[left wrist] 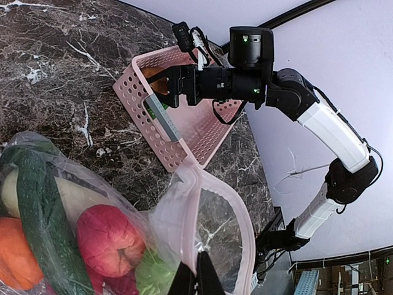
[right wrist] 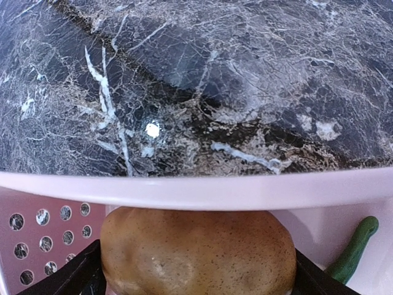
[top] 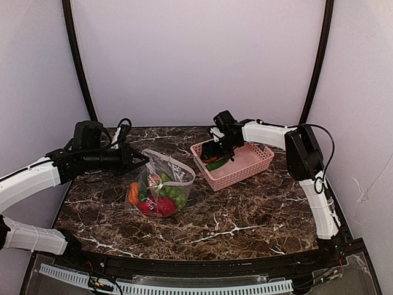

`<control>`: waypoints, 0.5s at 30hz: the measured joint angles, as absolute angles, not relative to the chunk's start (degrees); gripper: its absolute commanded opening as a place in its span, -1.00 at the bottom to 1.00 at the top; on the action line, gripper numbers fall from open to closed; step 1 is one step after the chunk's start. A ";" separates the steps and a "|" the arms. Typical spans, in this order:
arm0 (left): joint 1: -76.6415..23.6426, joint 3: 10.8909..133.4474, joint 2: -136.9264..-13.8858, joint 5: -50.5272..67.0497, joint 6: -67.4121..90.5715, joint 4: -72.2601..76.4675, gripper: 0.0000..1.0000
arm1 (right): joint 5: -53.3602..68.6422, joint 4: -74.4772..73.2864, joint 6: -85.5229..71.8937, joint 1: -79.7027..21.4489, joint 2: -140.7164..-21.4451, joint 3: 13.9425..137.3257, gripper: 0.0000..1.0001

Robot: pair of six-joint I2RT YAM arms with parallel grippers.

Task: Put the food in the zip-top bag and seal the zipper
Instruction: Pick up the fake vegetable from the bin.

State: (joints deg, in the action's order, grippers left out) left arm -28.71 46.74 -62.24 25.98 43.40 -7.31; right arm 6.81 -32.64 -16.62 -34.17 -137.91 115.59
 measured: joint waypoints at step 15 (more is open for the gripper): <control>-28.71 46.74 -62.81 26.13 43.79 -7.14 -0.99 | 4.82 -32.27 -15.94 -34.06 -131.87 111.57 0.49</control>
State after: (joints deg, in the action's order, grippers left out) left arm -28.71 46.74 -62.81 26.13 43.79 -7.14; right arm 4.82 -32.27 -15.94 -34.06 -131.87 111.57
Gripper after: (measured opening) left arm 0.008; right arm 0.850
